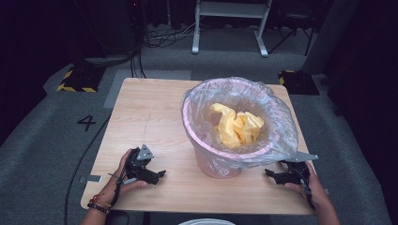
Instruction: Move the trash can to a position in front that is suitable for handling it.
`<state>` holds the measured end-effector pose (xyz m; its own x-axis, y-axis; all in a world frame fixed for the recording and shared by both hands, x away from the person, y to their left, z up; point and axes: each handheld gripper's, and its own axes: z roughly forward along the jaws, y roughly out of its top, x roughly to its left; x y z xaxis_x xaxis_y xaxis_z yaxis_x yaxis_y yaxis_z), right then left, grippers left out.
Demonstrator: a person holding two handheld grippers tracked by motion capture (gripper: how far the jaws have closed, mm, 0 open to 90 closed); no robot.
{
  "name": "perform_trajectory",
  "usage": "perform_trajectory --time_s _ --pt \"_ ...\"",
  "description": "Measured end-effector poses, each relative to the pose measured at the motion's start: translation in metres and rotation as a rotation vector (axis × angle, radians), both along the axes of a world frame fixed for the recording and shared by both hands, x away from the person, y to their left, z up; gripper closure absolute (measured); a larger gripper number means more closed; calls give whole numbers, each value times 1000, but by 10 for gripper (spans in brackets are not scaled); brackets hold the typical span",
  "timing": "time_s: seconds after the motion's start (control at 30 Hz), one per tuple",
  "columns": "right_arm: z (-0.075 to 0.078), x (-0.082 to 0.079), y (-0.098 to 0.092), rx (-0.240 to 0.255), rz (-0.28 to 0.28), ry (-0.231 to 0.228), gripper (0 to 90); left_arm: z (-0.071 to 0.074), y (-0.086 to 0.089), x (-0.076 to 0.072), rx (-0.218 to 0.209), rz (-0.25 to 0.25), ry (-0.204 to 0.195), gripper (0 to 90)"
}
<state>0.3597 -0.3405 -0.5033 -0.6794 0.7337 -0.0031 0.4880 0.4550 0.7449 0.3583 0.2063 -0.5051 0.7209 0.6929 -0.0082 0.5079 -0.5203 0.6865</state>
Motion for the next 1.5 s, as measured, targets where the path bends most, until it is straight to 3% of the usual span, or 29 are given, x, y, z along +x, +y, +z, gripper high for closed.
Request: perform_trajectory --time_s 0.23,0.33,0.43,0.53,0.7,0.8,0.9,0.93,1.03,1.27,1.5 --pt "0 0 0 -2 1 -1 182 0 1 3 3 -36 1 3" --pt "1 -1 2 -20 18 -32 174 0 1 4 1 -50 1 2" --pt "4 3 5 3 38 -42 181 0 0 5 3 -51 0 3" --pt "14 10 13 14 79 -83 181 0 -2 4 3 -47 -1 2" --pt "27 17 37 -4 200 -135 177 0 -13 4 7 -76 -5 3" --pt "32 19 54 -3 273 -143 173 0 -19 3 6 -103 -4 6" --pt "32 19 67 -16 305 -152 171 0 -19 3 7 -103 -5 7" --pt "31 18 70 7 315 -144 180 0 -19 2 6 -102 -5 6" --pt "28 14 78 -9 324 -143 177 0 -20 2 5 -104 -6 6" --pt "24 10 91 28 338 -151 179 0 -23 0 1 -107 -2 6" --pt "21 7 107 38 307 -183 169 0 -25 0 3 -108 -3 6"
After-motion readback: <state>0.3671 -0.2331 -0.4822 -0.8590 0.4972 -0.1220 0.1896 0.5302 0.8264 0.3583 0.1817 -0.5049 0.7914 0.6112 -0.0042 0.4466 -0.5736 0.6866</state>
